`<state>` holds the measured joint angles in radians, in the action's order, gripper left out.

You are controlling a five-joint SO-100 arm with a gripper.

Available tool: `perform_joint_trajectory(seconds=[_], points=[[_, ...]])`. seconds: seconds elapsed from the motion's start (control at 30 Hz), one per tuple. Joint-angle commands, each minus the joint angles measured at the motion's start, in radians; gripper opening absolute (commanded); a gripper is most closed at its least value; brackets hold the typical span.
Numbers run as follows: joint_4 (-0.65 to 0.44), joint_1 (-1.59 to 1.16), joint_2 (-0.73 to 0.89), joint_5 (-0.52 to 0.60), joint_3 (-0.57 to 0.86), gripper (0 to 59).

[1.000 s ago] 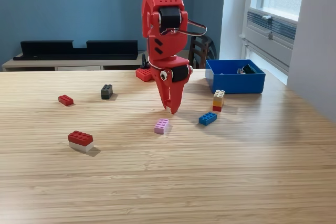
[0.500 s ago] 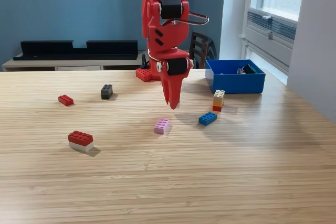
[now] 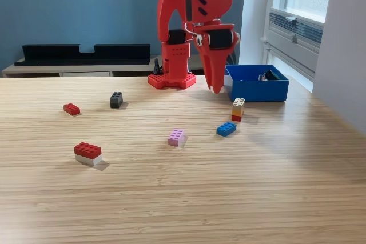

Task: Grasp a lego block and put it in the bin.

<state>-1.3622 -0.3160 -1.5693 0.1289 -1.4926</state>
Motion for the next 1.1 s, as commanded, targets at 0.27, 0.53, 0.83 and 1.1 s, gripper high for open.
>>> perform_joint_trajectory(seconds=[0.27,0.53,0.83,1.1], points=[[-0.104,-0.445,-0.021,0.141,0.080,0.0],[-0.140,-0.663,-0.020,0.163,0.103,0.0],[-0.144,-0.879,-0.011,0.167,0.101,0.0],[-0.150,-0.910,-0.008,0.135,0.097,0.0]])
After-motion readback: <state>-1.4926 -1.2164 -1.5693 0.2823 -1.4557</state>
